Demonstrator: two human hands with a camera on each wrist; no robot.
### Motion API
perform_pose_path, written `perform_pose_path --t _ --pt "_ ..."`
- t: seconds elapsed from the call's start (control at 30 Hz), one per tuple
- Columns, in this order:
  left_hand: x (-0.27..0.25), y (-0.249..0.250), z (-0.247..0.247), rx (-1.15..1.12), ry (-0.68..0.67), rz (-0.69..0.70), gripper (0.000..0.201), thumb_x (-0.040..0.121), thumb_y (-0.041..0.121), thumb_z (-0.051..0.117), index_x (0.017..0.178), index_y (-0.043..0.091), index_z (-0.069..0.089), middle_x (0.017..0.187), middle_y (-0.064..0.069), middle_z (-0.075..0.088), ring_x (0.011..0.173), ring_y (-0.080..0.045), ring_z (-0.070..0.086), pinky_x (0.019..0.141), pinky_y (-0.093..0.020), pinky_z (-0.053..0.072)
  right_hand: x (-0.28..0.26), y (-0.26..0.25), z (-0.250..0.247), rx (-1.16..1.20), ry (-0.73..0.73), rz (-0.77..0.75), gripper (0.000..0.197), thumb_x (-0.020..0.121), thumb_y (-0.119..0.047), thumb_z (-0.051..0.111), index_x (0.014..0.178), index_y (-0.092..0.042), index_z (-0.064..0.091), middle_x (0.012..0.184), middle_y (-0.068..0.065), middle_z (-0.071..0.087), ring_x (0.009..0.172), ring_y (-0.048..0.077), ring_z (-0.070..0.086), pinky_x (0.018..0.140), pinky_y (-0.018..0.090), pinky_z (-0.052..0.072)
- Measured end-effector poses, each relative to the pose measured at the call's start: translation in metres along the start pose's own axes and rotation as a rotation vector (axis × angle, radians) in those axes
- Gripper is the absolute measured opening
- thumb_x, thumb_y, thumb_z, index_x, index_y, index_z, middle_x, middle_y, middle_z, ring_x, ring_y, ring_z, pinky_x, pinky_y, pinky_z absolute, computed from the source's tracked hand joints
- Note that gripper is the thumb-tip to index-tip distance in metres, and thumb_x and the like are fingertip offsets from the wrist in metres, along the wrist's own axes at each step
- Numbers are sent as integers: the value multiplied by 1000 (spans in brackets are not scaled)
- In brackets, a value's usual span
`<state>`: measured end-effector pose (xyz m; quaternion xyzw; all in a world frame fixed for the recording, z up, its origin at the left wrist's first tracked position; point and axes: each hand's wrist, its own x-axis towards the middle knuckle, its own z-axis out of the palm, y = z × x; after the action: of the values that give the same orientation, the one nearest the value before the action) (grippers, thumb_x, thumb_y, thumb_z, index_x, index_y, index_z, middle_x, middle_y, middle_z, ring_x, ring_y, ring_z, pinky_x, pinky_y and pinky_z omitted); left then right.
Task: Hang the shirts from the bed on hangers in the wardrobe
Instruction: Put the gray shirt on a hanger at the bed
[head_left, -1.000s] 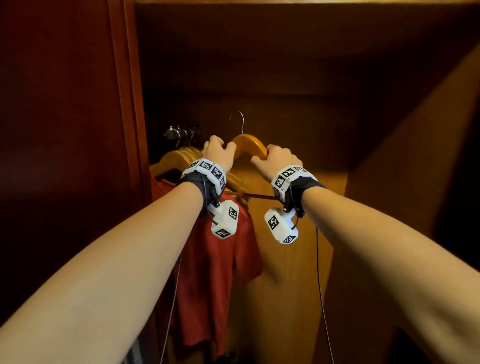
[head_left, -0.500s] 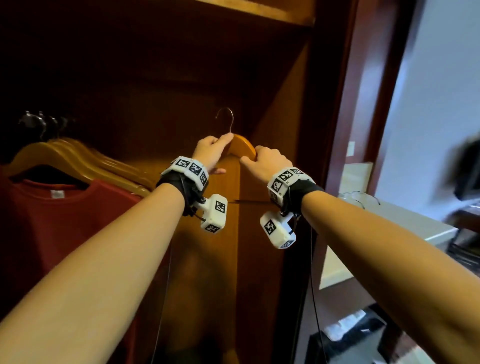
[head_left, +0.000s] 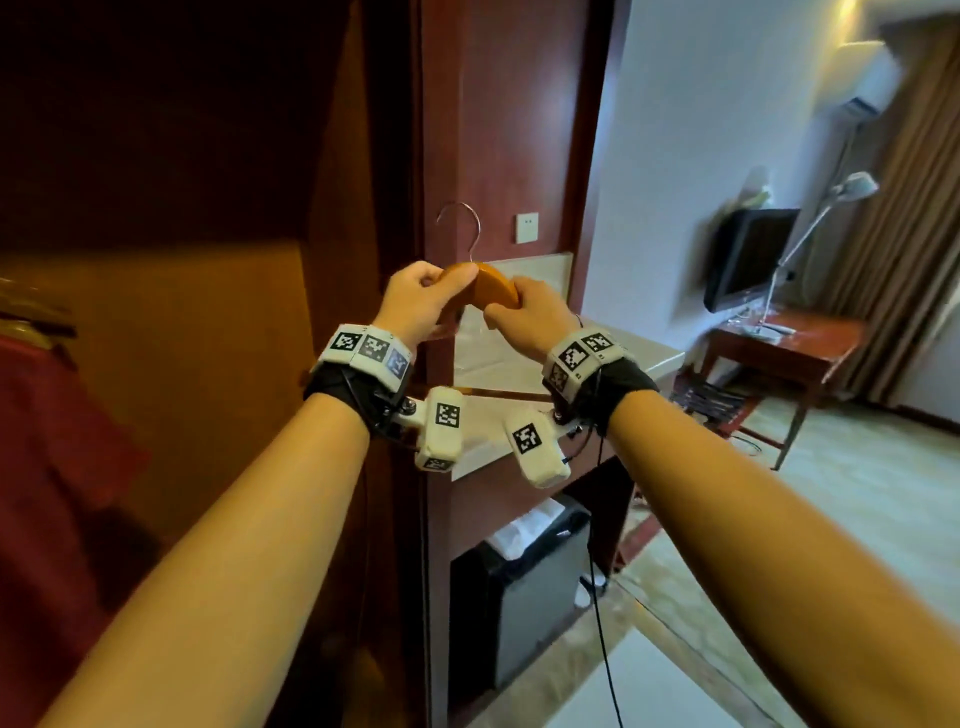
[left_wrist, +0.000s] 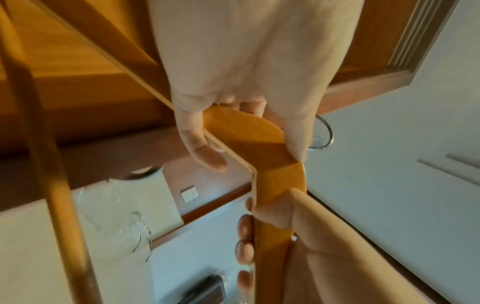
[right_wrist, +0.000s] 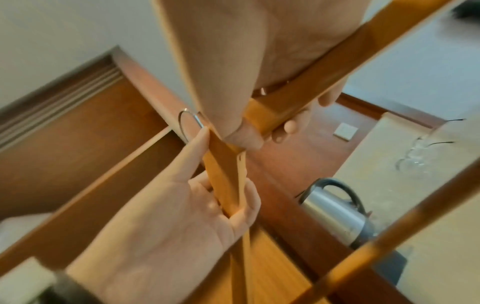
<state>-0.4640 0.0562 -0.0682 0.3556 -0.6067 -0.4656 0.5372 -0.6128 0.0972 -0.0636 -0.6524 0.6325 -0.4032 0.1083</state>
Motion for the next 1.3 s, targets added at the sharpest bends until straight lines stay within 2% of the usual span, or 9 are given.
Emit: perform_pose_path --t 0.1,0.3,0.43,0.57,0.7,0.87,1.07,1.2,1.3 --pt "-17 -20 58 -23 -92 -11 31 87 35 73 102 12 60 94 -3 61 87 -13 63 65 -30 58 -28 50 -35 76 19 98 6 84 -22 62 80 -18 62 80 10 66 75 25 61 76 37 50" --pt "-37 -59 155 -28 -287 -96 24 90 39 69 98 16 67 99 -2 62 98 -13 60 72 -33 60 -75 140 -102 138 78 252 23 85 -18 61 97 2 66 80 12 66 74 22 58 76 39 50" --pt "-31 -83 219 -96 -375 -128 22 89 31 71 100 13 64 98 0 66 94 -10 63 80 -33 58 -94 195 -132 89 159 329 27 73 -37 63 87 -15 69 85 12 73 78 25 67 84 46 56" --pt "-15 -109 288 -181 -429 -154 15 90 23 70 95 12 60 94 -2 64 89 -11 62 80 -32 56 -92 256 -156 -9 302 454 35 59 -60 52 78 -35 68 70 -5 69 80 23 67 91 50 51" --pt "13 -137 354 -216 -522 -153 8 91 22 69 86 18 63 83 7 70 85 -8 67 88 -37 53 -78 312 -182 -62 398 523 25 72 -50 54 80 -31 67 59 -15 62 73 16 62 100 51 40" --pt "62 -166 431 -224 -610 -149 7 87 29 74 90 25 69 101 -6 73 99 -23 68 86 -36 52 -50 380 -218 -46 452 555 15 77 -49 62 71 -35 65 54 -18 51 74 12 55 103 54 36" --pt "102 -202 523 -244 -721 -200 17 86 34 74 99 23 70 109 -9 73 104 -25 68 90 -37 54 -37 452 -253 -60 581 614 32 90 -54 61 92 -24 70 78 -3 61 79 -1 46 100 38 20" --pt "116 -227 588 -270 -806 -243 7 86 30 73 92 26 73 106 -8 73 104 -25 68 92 -36 52 -35 509 -272 -26 662 677 35 85 -64 61 90 -30 70 80 -5 66 90 10 56 110 47 22" --pt "131 -251 643 -266 -867 -266 18 87 31 72 100 18 70 101 -9 71 96 -24 67 87 -34 52 -29 560 -289 -23 708 698 34 75 -75 58 85 -44 67 71 -10 65 83 12 60 106 58 35"
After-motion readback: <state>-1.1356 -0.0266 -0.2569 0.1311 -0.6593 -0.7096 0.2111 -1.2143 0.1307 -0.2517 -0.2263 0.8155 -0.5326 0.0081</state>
